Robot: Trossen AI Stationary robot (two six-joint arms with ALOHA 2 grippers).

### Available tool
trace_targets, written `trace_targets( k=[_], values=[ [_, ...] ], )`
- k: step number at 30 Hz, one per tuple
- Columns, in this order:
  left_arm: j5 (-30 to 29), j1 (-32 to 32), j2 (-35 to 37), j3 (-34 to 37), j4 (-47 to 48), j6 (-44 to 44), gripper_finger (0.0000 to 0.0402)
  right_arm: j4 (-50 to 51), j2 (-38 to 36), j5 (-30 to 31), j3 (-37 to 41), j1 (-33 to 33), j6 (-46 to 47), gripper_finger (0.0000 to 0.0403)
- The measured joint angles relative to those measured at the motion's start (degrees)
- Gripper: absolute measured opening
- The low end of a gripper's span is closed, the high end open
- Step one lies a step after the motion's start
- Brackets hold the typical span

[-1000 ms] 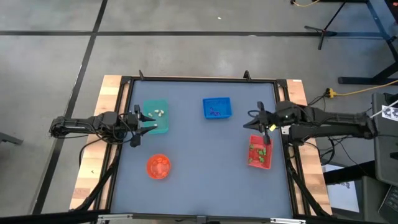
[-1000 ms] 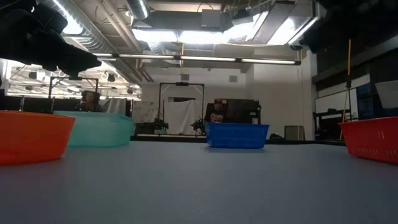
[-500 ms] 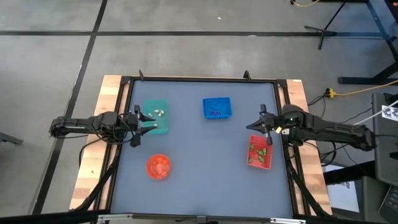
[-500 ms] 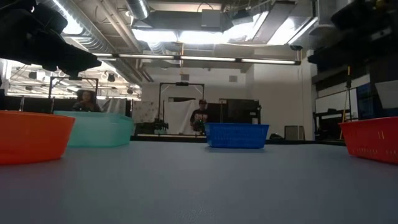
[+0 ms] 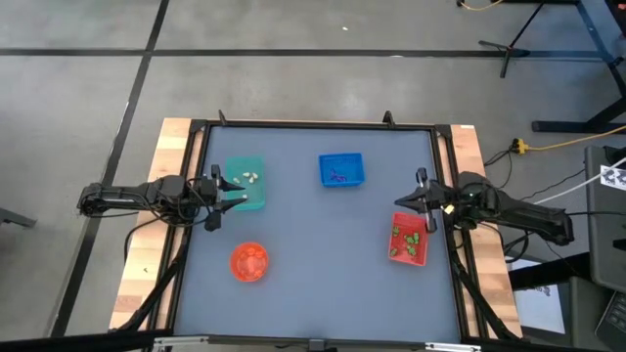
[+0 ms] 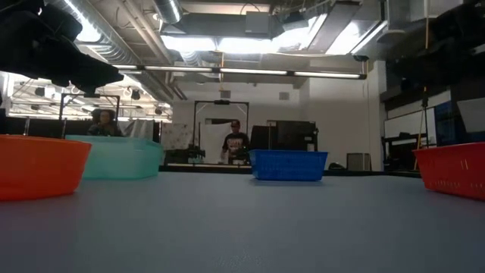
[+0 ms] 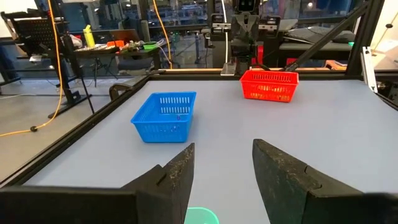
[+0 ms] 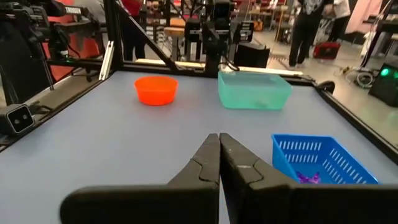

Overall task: Sort Halloween decoration
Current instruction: Return to Home Position

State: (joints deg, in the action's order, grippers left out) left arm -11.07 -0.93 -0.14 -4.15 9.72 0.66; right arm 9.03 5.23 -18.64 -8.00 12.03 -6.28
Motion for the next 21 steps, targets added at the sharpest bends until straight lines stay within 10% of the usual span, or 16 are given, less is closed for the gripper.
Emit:
trace_targets(
  k=[21],
  values=[
    [-0.3, 0.0, 0.0, 0.0, 0.0, 0.0, 0.0148, -6.6, -5.1, 0.0, 4.5, 0.0, 0.5, 0.0003]
  ],
)
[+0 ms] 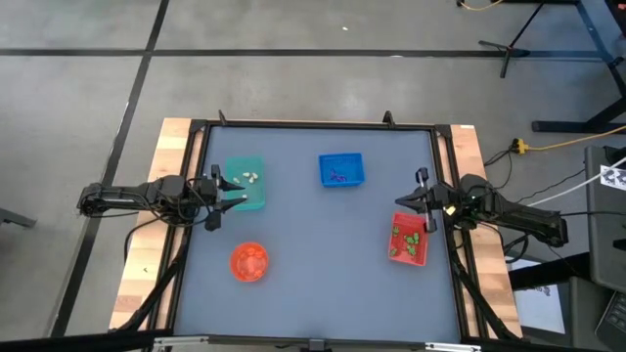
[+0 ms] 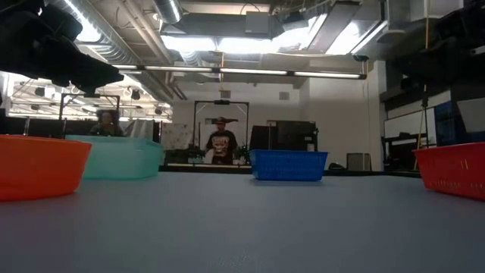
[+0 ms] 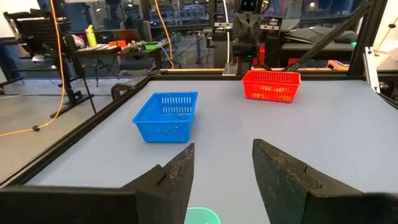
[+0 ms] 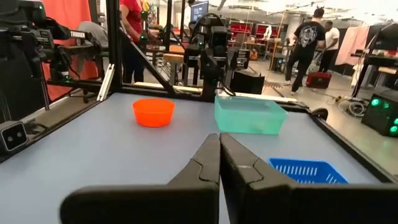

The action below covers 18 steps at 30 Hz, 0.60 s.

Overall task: Sort Halloween decoration
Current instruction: Return to Home Position

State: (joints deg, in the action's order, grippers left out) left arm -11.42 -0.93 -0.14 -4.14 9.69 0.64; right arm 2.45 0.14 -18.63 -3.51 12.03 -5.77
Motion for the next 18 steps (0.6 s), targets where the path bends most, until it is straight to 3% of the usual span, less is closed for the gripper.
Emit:
trace_targets(
  k=[7, 13, 18],
  values=[
    [0.0, 0.0, 0.0, 0.0, 0.0, 0.0, 0.0148, -4.7, 0.0, -1.1, 0.0, 0.0, 3.0, 0.0003],
    [0.0, 0.0, 0.0, 0.0, 0.0, 0.0, 0.0148, -0.6, 0.0, -1.0, 0.0, 0.0, 3.1, 0.0003],
    [0.0, 0.0, 0.0, 0.0, 0.0, 0.0, 0.0148, 3.5, 0.0, 2.8, 0.0, 0.0, 3.2, 0.0003]
  ],
)
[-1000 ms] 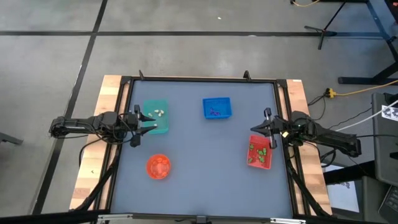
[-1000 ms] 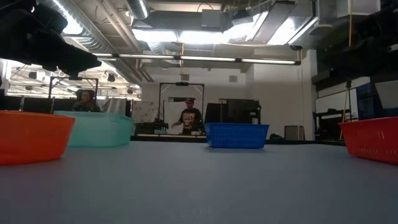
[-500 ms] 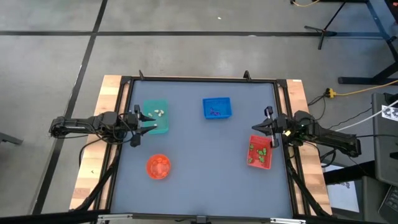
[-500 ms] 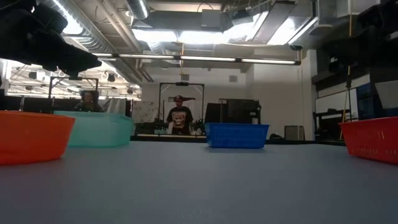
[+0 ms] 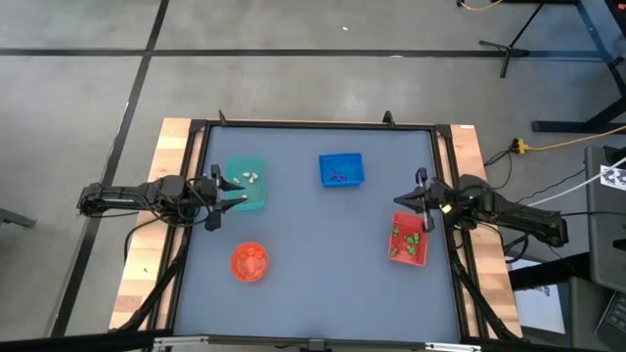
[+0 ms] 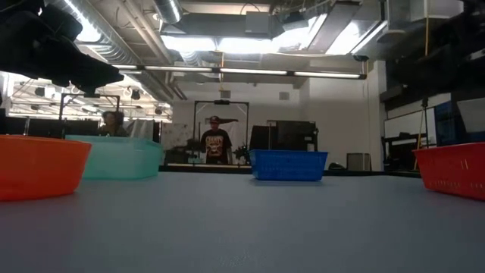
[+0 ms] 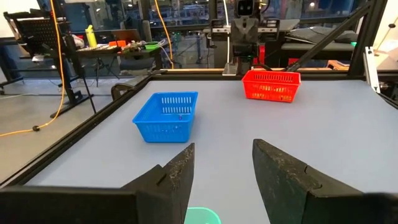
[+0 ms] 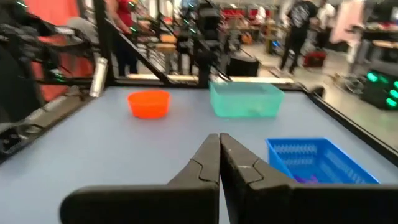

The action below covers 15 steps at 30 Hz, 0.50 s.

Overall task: Sort Halloween decoration
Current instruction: Return to Home Position

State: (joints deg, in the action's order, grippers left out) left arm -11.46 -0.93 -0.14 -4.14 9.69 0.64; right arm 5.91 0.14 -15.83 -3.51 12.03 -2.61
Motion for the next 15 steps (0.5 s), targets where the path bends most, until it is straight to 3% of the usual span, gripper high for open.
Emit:
trace_targets(
  k=[15],
  values=[
    [0.0, 0.0, 0.0, 0.0, 0.0, 0.0, 0.0148, 2.2, 2.2, 16.1, -0.1, 0.0, 1.1, 0.0003]
  ],
)
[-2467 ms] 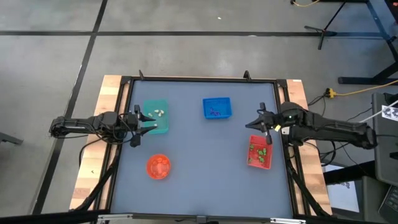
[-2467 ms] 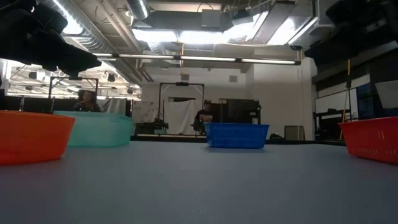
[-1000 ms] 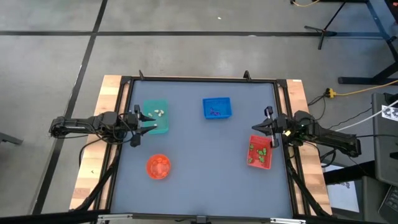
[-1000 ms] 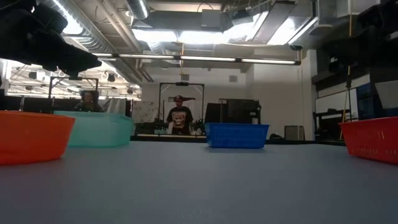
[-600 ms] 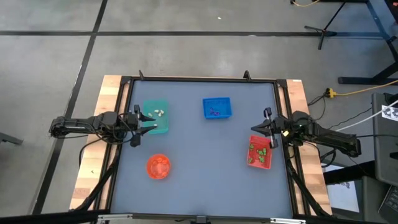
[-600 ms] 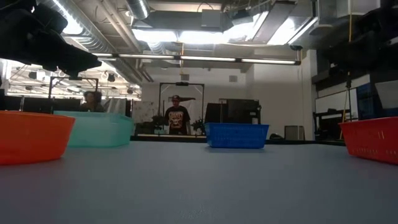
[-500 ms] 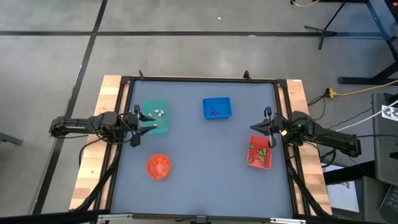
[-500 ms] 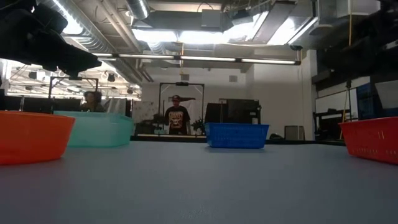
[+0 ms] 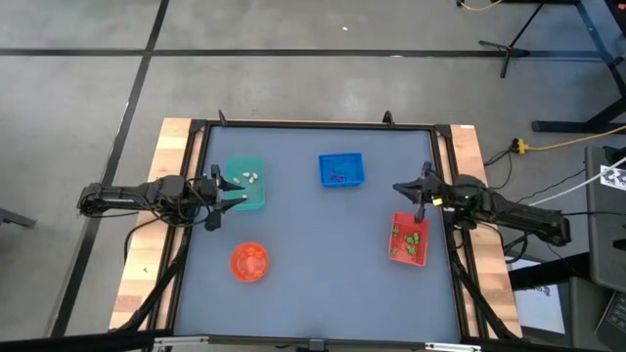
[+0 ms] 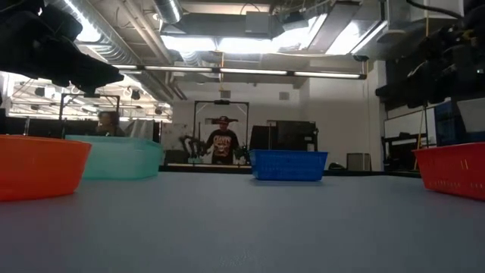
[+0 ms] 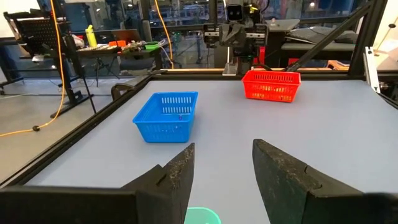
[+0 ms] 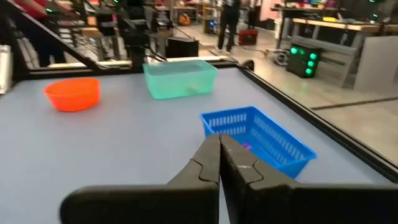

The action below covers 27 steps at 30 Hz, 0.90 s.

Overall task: Sort Halloween decoration
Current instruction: Return to Home Position

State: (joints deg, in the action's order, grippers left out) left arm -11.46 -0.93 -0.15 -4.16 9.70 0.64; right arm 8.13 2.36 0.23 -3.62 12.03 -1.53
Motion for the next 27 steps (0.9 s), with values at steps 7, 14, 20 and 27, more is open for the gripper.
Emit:
trace_targets(
  k=[7, 14, 20, 27],
  values=[
    [0.0, 0.0, 0.0, 0.0, 0.0, 0.0, 0.0148, 0.0, 0.9, 0.2, 0.0, 0.0, -0.3, 0.0003],
    [0.0, 0.0, 0.0, 0.0, 0.0, 0.0, 0.0148, 0.1, 0.9, 0.2, 0.0, 0.0, -0.3, 0.0003],
    [0.0, 0.0, 0.0, 0.0, 0.0, 0.0, 0.0148, 0.1, 0.9, 0.2, 0.0, 0.0, -0.3, 0.0003],
    [0.0, 0.0, 0.0, 0.0, 0.0, 0.0, 0.0148, 0.1, 0.9, 0.2, 0.0, 0.0, -0.3, 0.0003]
  ],
)
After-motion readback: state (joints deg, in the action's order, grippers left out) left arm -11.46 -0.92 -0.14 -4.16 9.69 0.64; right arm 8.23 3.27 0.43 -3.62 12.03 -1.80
